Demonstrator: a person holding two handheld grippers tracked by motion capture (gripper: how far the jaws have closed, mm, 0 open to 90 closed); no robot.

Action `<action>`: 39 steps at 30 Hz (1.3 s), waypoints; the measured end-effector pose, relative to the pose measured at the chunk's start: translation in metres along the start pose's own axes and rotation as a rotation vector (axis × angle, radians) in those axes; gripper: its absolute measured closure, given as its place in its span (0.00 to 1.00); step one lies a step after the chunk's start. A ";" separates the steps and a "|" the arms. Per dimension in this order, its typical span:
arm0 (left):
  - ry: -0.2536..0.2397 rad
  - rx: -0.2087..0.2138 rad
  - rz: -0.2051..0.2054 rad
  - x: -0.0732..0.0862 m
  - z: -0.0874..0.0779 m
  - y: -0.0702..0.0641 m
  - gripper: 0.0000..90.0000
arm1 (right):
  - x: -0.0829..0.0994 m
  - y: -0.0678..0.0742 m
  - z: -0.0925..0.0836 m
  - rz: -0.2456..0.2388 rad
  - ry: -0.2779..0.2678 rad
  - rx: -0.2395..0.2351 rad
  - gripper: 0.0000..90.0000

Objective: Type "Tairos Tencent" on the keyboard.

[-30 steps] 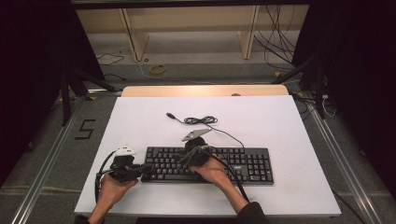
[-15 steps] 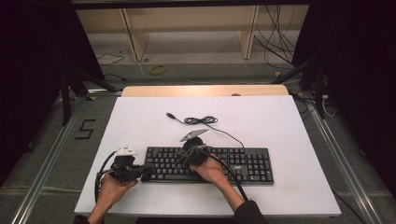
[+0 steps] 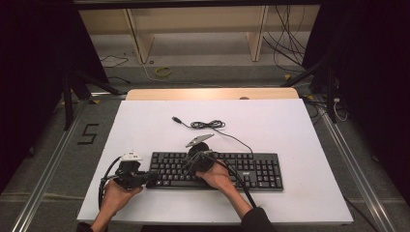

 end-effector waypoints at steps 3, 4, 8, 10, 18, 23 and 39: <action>-0.003 0.000 -0.005 0.000 0.000 0.000 0.99 | 0.000 0.000 0.000 -0.002 0.000 -0.003 1.00; -0.003 0.000 -0.005 0.000 0.000 0.000 0.99 | 0.000 0.001 0.001 -0.003 0.000 -0.002 1.00; -0.003 0.001 -0.006 0.000 0.000 0.000 0.99 | 0.002 0.001 0.003 -0.004 0.009 -0.002 1.00; -0.001 0.002 -0.007 0.000 0.000 0.000 0.99 | 0.002 0.000 0.003 -0.005 0.005 -0.004 1.00; 0.016 0.002 -0.004 0.002 0.003 0.001 0.99 | 0.004 0.000 0.006 -0.006 0.017 0.004 1.00; 0.012 -0.007 -0.002 0.001 0.003 -0.001 0.99 | 0.004 0.001 0.006 -0.012 0.021 0.007 1.00; -0.053 0.031 0.013 -0.005 -0.003 -0.005 0.90 | 0.001 0.003 -0.007 0.019 -0.033 -0.016 0.93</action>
Point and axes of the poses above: each handheld gripper's, and its own axes: z roughly forward along the jaws, x roughly out of its underside, y roughly to its left, the point moved 4 cm from there along z, roughly forward along the jaws, and after that the axes turned 5 degrees about -y, right-handed, at the moved point
